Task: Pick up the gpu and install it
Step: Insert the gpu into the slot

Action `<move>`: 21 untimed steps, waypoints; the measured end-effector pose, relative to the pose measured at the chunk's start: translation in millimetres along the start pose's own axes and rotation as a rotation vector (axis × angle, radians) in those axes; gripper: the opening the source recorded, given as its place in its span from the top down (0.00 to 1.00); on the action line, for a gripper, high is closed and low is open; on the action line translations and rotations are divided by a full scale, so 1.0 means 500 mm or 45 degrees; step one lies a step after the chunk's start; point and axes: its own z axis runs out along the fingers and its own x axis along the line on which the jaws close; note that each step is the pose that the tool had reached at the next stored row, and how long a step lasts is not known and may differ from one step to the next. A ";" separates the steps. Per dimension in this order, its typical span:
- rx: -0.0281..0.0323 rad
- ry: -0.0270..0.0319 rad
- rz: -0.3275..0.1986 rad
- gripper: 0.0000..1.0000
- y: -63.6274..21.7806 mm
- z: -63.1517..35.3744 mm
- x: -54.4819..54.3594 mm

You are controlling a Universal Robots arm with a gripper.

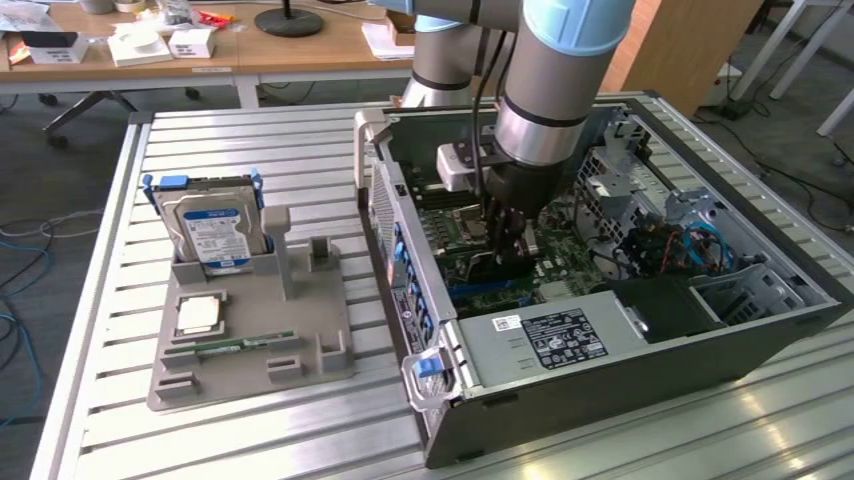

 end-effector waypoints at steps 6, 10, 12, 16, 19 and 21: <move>-0.0001 0.0002 0.000 0.74 0.000 0.003 0.000; -0.0001 0.0003 0.000 0.74 0.001 0.005 0.000; -0.0001 0.0001 0.000 0.74 0.002 0.006 0.000; -0.0001 0.0002 0.000 0.74 0.002 0.006 0.000; -0.0001 0.0002 0.000 0.74 0.002 0.006 0.000; -0.0001 0.0001 0.000 0.74 0.002 0.006 0.000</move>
